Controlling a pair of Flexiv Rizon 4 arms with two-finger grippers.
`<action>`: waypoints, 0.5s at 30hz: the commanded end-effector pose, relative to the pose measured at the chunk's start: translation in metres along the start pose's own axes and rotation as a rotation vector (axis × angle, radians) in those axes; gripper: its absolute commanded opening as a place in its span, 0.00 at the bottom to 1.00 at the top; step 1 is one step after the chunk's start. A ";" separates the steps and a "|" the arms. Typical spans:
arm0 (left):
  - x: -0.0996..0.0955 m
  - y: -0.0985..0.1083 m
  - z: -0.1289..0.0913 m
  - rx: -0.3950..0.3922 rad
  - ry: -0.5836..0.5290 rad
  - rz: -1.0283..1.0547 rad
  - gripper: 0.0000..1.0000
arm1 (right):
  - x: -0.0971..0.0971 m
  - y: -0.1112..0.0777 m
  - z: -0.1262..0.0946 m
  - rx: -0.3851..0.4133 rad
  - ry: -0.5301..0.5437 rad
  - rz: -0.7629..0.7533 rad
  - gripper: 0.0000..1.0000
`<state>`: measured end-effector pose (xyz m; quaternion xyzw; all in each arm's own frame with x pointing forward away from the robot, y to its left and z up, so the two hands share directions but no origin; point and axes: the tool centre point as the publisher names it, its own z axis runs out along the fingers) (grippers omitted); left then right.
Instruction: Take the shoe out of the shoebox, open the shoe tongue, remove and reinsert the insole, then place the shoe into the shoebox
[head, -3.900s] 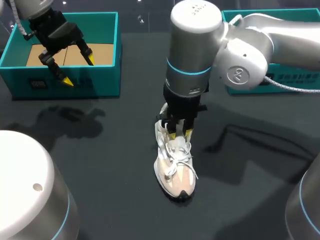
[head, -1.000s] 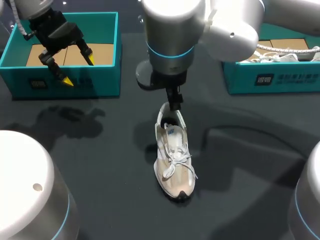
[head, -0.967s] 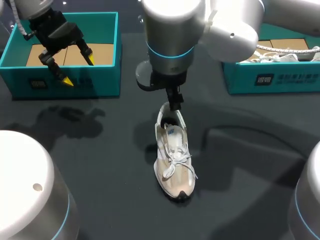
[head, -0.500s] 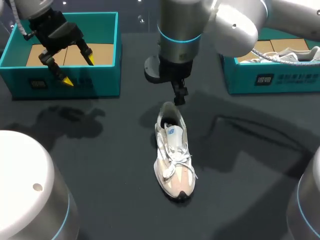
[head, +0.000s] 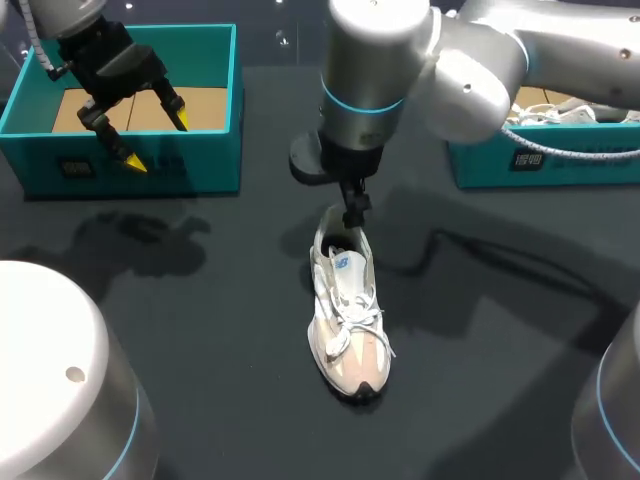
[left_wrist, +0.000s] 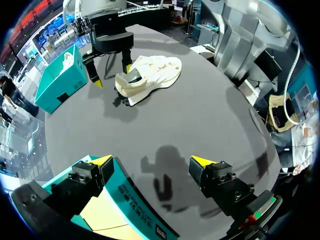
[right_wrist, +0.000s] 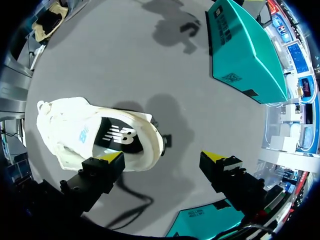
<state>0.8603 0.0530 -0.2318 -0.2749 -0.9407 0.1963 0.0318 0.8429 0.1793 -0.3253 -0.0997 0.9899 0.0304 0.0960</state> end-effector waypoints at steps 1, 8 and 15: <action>0.001 0.000 0.000 -0.002 0.000 0.001 1.00 | -0.002 0.002 0.010 0.000 0.008 0.004 1.00; 0.001 0.000 0.000 -0.002 0.000 0.001 1.00 | -0.003 0.003 0.020 -0.004 0.019 0.011 0.89; 0.001 0.000 0.000 -0.002 0.000 0.001 1.00 | -0.001 0.003 0.027 -0.009 0.035 0.024 0.84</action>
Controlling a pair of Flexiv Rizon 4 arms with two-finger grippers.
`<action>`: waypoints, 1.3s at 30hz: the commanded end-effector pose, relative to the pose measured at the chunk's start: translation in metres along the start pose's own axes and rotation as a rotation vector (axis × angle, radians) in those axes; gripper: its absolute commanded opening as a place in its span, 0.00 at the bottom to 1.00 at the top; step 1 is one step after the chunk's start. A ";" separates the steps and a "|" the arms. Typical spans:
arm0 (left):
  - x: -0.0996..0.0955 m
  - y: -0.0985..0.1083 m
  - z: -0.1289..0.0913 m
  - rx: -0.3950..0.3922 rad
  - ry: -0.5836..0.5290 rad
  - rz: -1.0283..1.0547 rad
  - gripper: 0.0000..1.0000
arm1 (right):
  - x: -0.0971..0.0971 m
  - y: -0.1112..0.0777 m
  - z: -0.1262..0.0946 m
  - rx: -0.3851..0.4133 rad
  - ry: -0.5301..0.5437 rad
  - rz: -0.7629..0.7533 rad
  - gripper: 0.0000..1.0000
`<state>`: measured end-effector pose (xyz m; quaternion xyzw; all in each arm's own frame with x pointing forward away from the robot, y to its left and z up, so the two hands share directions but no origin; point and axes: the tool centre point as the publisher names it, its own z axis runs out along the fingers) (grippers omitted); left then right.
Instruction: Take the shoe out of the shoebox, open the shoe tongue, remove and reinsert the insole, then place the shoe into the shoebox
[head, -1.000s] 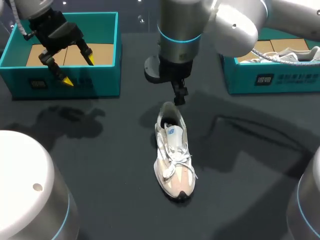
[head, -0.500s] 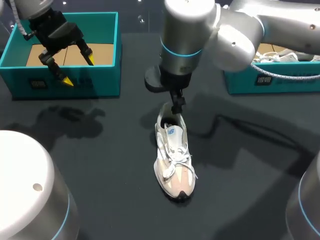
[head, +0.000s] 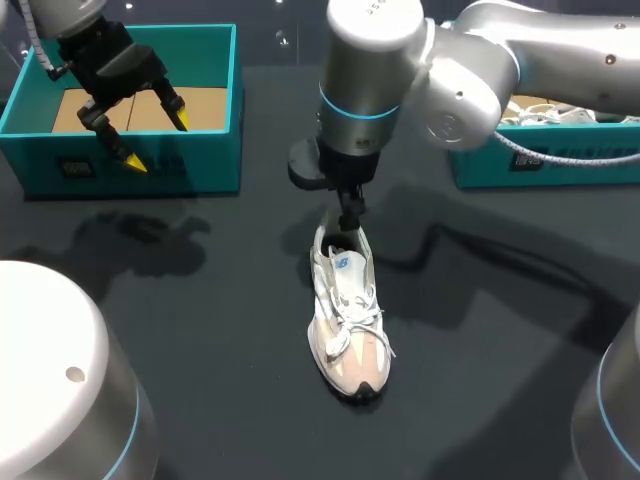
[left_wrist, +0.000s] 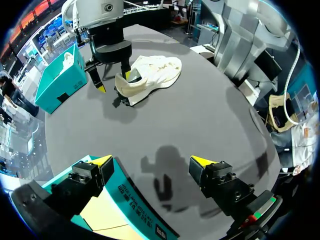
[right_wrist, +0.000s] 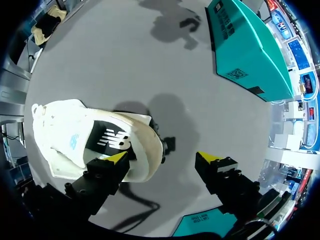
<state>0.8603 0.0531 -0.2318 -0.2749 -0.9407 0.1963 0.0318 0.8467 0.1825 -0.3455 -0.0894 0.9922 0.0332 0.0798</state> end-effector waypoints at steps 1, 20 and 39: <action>0.001 0.000 0.000 -0.002 0.000 0.001 1.00 | -0.001 0.002 0.007 -0.004 0.005 0.002 0.84; 0.001 0.000 0.000 -0.002 0.000 0.001 1.00 | 0.006 0.007 0.032 -0.052 0.052 0.015 0.52; 0.001 0.000 0.000 -0.002 0.000 0.001 1.00 | 0.009 0.005 0.048 -0.074 0.099 0.031 0.46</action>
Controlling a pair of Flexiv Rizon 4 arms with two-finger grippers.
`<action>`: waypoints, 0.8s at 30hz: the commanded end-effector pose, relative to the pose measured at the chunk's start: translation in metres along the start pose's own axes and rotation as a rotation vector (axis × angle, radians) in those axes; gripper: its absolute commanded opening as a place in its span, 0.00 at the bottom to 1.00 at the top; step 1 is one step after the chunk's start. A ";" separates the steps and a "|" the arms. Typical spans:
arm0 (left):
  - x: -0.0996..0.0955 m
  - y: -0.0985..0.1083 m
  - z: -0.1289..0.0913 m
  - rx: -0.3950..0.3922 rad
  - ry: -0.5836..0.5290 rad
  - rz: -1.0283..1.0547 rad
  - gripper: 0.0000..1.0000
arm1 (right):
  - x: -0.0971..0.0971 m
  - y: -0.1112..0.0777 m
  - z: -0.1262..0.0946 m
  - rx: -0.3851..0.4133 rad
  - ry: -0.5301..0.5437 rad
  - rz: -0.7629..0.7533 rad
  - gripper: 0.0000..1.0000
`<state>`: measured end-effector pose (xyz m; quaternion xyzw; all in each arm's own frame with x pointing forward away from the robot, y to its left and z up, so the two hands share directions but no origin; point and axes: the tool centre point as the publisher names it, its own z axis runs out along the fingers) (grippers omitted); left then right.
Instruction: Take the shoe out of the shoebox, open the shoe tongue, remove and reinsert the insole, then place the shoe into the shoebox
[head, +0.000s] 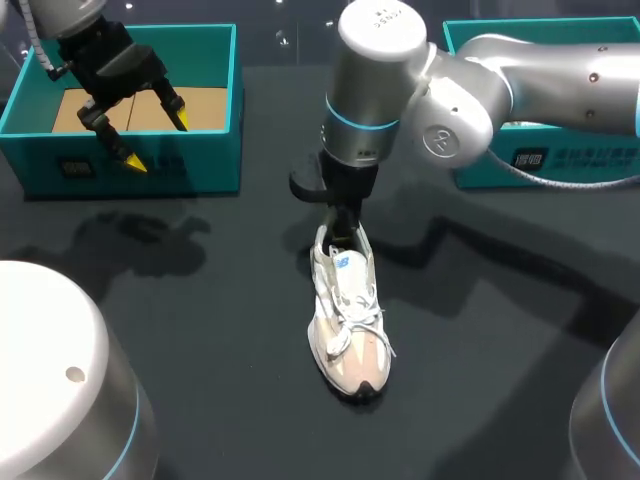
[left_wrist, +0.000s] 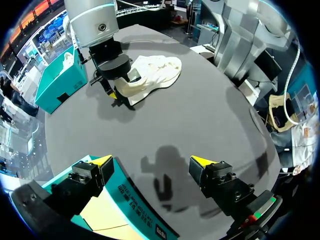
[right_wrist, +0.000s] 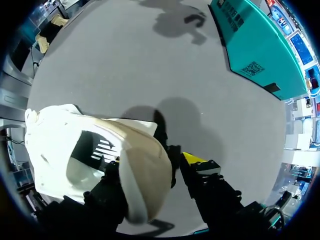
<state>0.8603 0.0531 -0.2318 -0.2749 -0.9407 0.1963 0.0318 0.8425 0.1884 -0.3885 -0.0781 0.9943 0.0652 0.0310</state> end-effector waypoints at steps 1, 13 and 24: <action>0.001 0.000 0.000 -0.002 0.000 0.001 1.00 | -0.002 0.000 0.006 -0.003 0.013 0.001 0.46; 0.001 0.000 0.000 -0.002 0.000 0.001 1.00 | 0.001 -0.001 0.009 -0.007 0.032 0.007 0.00; 0.001 0.000 0.000 -0.002 0.000 0.001 1.00 | 0.004 -0.004 -0.015 -0.006 0.019 0.027 0.00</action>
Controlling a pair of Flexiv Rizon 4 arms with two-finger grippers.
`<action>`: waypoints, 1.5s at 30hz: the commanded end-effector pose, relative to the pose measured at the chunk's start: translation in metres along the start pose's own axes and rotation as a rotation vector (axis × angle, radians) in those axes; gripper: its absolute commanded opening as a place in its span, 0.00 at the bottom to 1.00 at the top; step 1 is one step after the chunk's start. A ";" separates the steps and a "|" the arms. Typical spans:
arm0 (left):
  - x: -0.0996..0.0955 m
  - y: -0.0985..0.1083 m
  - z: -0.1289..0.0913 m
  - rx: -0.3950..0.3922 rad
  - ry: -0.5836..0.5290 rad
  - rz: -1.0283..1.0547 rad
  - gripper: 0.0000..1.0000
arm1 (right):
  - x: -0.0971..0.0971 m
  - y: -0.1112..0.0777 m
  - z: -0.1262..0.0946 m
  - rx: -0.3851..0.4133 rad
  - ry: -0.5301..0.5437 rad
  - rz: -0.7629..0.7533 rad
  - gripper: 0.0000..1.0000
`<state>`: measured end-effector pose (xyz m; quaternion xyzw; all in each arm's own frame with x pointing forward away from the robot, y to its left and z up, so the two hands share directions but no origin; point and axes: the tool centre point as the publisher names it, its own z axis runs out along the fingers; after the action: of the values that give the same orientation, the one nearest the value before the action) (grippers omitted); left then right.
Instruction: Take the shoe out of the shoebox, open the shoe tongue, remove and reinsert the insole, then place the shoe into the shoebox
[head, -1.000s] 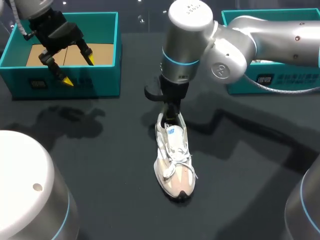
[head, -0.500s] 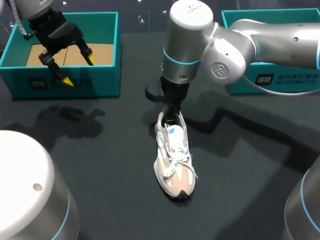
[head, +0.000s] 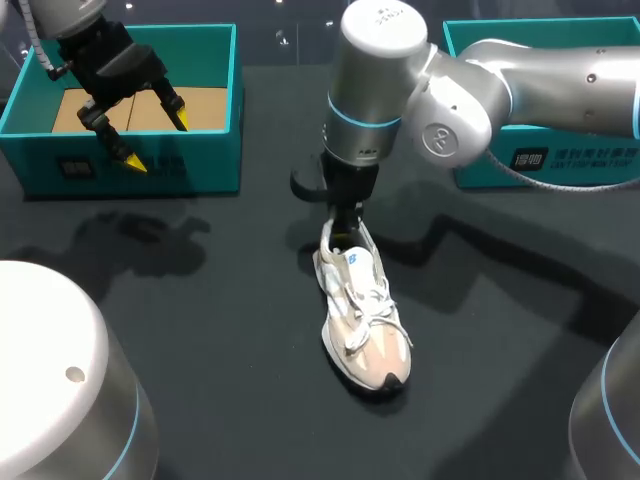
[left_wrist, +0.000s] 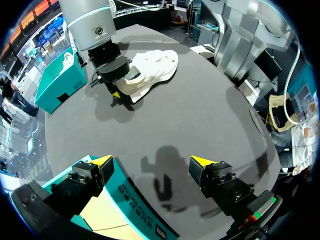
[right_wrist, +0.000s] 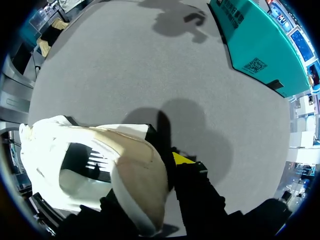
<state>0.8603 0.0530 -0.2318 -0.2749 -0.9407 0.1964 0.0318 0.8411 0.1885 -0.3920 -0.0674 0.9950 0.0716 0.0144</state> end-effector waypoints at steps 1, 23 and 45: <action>0.001 0.000 0.000 -0.002 0.000 0.001 1.00 | 0.002 -0.005 -0.023 0.013 -0.015 0.011 0.00; 0.001 0.000 0.000 -0.002 0.000 0.001 1.00 | -0.010 -0.056 -0.113 0.047 -0.050 0.172 0.00; 0.001 0.000 0.000 -0.002 0.000 0.001 1.00 | -0.034 -0.098 -0.204 0.070 0.018 0.178 0.00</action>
<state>0.8603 0.0530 -0.2318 -0.2749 -0.9407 0.1963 0.0318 0.8790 0.0808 -0.2260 0.0236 0.9991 0.0332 0.0091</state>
